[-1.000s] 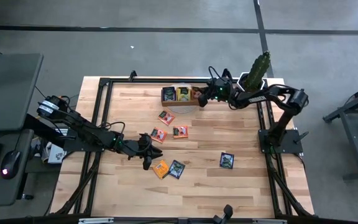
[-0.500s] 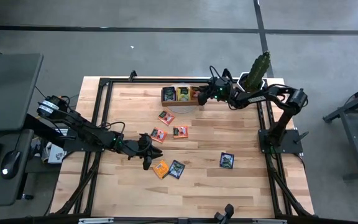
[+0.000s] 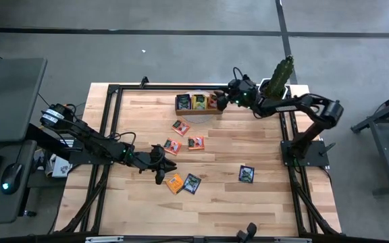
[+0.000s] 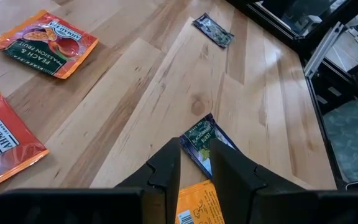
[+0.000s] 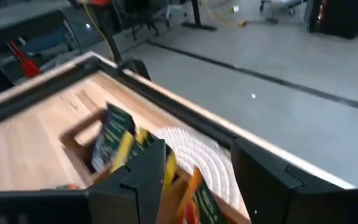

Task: Pick & Place Tea
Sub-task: Put the orange tea sachet in the right of the organizer

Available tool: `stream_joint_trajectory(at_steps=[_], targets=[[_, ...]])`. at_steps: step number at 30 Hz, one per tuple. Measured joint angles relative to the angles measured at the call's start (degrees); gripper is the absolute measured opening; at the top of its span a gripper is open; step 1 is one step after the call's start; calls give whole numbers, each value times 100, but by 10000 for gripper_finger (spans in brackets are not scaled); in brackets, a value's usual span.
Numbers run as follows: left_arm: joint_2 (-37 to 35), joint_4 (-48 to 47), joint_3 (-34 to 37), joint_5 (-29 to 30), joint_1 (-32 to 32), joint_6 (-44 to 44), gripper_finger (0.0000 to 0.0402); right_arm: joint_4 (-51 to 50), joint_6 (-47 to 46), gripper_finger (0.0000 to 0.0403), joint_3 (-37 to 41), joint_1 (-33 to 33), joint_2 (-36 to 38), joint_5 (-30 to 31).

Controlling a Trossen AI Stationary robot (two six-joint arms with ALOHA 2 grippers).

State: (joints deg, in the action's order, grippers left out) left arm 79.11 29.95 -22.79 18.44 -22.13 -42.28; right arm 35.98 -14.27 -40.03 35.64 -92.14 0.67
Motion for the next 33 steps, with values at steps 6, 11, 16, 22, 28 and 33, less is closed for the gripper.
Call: stream_joint_trajectory(at_steps=[6,11,16,22,28,33], targets=[[0,-1,0,8,0,1,87,-195,-63,159,-2,-410,490,-123],[0,-2,0,85,0,2,87,-418,-167,114,-2,-1114,568,-242],[0,-2,0,536,2,-4,87,-795,-358,20,-2,-1828,568,-157],[0,-1,0,876,161,-170,87,-1274,-807,3,-4,-2358,374,193],[68,-8,-2,266,856,-348,87,-1380,-1170,1,-4,-2574,-85,228],[68,-7,-2,-263,1235,-307,87,-1469,-1226,1,-57,-2566,-393,-188]])
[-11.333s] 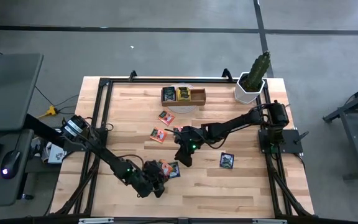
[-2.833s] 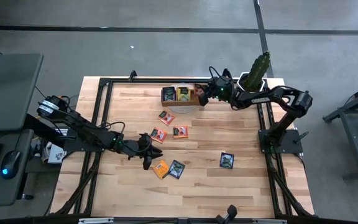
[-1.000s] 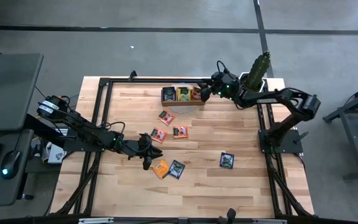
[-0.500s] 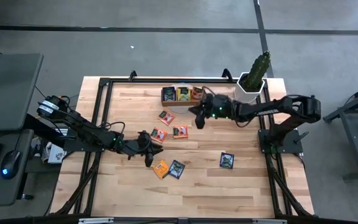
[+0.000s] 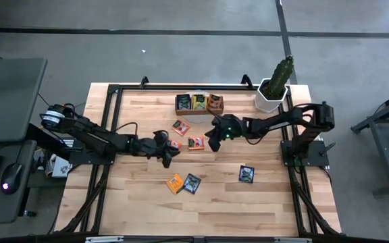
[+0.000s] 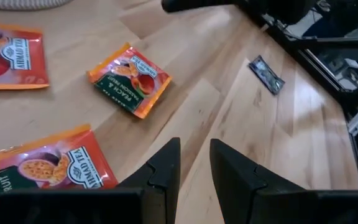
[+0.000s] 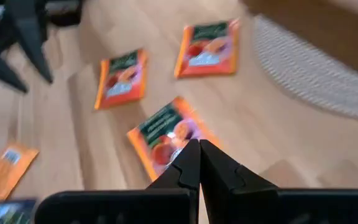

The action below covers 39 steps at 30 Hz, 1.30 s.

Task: Pick & Place Tea
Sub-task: Put the orange tea sachet in the right of the organizer

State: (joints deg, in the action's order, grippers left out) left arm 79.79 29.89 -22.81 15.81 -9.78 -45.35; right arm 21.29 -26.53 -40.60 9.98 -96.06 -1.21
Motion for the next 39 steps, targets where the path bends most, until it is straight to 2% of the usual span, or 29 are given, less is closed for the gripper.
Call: stream_joint_trajectory(at_steps=[5,14,28,39], targets=[[0,-2,0,-204,126,12,87,-728,681,1,-597,-7,-414,-527],[0,-9,0,-336,115,-14,87,-1881,1355,0,-1554,56,-1035,-542],[6,-108,0,-343,115,-265,87,-2138,1494,0,-1580,282,-1164,-572],[605,44,-46,-522,115,-619,87,-2147,1463,0,-1580,275,-1164,-526]])
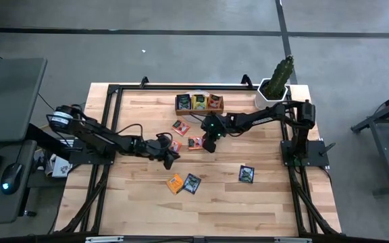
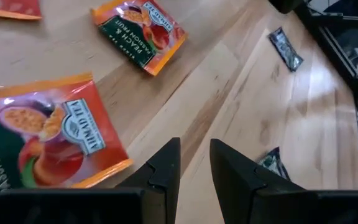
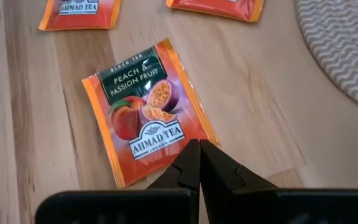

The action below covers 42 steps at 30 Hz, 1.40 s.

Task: Pick & Place Tea
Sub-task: Put the orange tea sachet in the right of the organizer

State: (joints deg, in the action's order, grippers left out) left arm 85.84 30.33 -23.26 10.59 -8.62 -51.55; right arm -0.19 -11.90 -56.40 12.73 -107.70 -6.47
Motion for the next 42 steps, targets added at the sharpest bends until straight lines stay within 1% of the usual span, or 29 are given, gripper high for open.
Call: stream_joint_trajectory(at_steps=[9,14,17,23,27,29,37,40,42], targets=[[348,-47,-372,70,0,21,87,239,36,0,0,-3,2,-366],[592,-54,-565,69,0,22,87,263,42,0,-2,-12,-1,-418],[693,-39,-668,95,0,22,87,280,27,0,-4,-14,-126,-519],[893,-39,-805,283,0,-52,87,304,-465,0,-33,-41,-428,-609],[1019,-105,-889,454,0,-168,87,297,-516,0,-28,-61,-436,-586],[1077,-234,-973,551,0,-372,87,281,-598,0,-26,-61,-442,-588],[1098,-871,-1073,932,0,-1684,87,261,-749,0,-17,-129,-455,-621],[1098,-1041,-1071,938,4,-2249,88,286,-763,0,-13,-189,-459,-655],[1091,-1128,-1079,878,7,-2361,88,297,-811,0,-9,-227,-461,-690]])
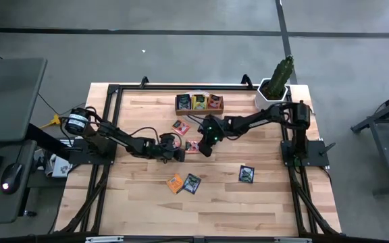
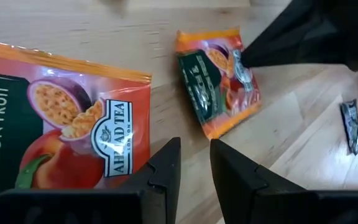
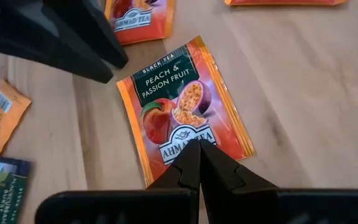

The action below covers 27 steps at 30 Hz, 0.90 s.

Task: Pick & Place Tea
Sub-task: Put the orange tea sachet in the right of the organizer

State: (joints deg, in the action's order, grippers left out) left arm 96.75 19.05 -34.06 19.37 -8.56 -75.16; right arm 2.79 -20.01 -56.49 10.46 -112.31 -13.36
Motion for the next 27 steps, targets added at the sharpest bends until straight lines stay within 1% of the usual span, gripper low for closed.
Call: stream_joint_trajectory(at_steps=[3,6,8,13,16,19,27], targets=[[-4,-57,-3,-36,0,15,89,16,-54,0,2,-69,-4,-35],[-4,-40,-3,-45,0,92,104,63,-54,0,4,-132,-7,-41],[-6,-11,-3,-110,57,125,123,111,-80,0,4,-161,-7,-10],[-20,140,-1,-676,238,143,178,224,-211,0,9,-184,-11,-9],[-22,177,-1,-913,341,145,201,371,-285,0,15,-186,-22,-7],[-22,179,-1,-1020,387,199,210,516,-398,0,17,-195,-24,2],[-15,166,2,-1079,409,291,211,792,-553,0,20,-196,-28,66]])
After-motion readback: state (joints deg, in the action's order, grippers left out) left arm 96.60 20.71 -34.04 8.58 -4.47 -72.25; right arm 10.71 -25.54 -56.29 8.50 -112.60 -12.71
